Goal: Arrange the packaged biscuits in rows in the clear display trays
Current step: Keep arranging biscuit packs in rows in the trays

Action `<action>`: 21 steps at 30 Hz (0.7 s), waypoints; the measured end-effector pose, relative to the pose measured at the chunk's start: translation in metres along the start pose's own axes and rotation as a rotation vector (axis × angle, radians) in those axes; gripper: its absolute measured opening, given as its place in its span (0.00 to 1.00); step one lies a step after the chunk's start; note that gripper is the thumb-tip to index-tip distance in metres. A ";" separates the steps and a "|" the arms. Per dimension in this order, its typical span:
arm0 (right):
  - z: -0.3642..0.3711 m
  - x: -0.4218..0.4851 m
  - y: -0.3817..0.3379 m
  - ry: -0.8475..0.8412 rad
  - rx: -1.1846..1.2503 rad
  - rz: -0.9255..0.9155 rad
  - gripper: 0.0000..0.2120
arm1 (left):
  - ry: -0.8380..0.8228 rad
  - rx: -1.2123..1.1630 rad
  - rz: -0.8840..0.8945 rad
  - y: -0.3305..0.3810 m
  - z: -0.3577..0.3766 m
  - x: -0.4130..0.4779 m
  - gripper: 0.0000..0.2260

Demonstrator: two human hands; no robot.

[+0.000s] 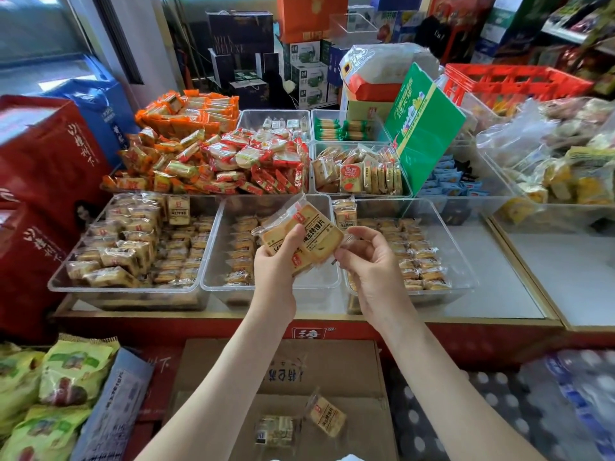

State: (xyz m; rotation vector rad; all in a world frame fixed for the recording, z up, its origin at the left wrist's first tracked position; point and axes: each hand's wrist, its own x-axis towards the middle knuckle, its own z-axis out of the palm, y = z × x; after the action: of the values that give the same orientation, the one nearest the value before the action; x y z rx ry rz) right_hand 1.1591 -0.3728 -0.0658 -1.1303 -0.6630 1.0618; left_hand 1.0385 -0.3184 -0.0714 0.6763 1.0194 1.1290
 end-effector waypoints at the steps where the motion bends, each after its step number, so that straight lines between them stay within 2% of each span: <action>1: 0.001 -0.001 0.000 -0.002 -0.016 -0.009 0.16 | 0.015 0.003 0.000 -0.001 -0.001 0.000 0.20; 5: -0.001 -0.003 -0.001 -0.027 -0.142 -0.071 0.14 | 0.020 0.023 0.025 -0.002 -0.003 0.000 0.25; 8: -0.006 0.000 -0.002 -0.014 -0.665 -0.289 0.09 | -0.014 0.082 0.069 -0.002 -0.003 0.000 0.32; 9: -0.007 0.002 -0.004 -0.014 -0.831 -0.388 0.10 | -0.033 0.122 0.089 -0.002 -0.002 0.001 0.31; 11: -0.007 0.006 -0.009 -0.075 -0.978 -0.504 0.22 | -0.064 0.206 0.118 -0.002 0.002 0.003 0.22; 13: -0.007 0.010 -0.013 -0.153 -1.039 -0.487 0.32 | -0.099 0.249 0.117 -0.003 0.008 0.003 0.17; 16: -0.016 0.020 -0.018 -0.124 -1.116 -0.395 0.34 | -0.172 0.306 0.080 -0.009 0.014 0.007 0.12; 18: -0.030 0.030 -0.020 -0.151 -1.048 -0.217 0.29 | -0.200 0.334 0.031 -0.014 0.017 0.012 0.13; 19: -0.040 0.038 -0.019 -0.207 -0.870 -0.066 0.26 | -0.197 0.337 0.003 -0.017 0.018 0.017 0.14; 21: -0.063 0.054 -0.012 -0.339 -0.274 0.217 0.22 | -0.150 0.299 -0.048 -0.020 0.019 0.025 0.13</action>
State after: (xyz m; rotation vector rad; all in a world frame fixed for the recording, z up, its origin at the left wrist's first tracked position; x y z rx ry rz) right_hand 1.2382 -0.3489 -0.0793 -1.2906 -0.9929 1.3966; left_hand 1.0667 -0.2999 -0.0889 0.9549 1.0794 0.8777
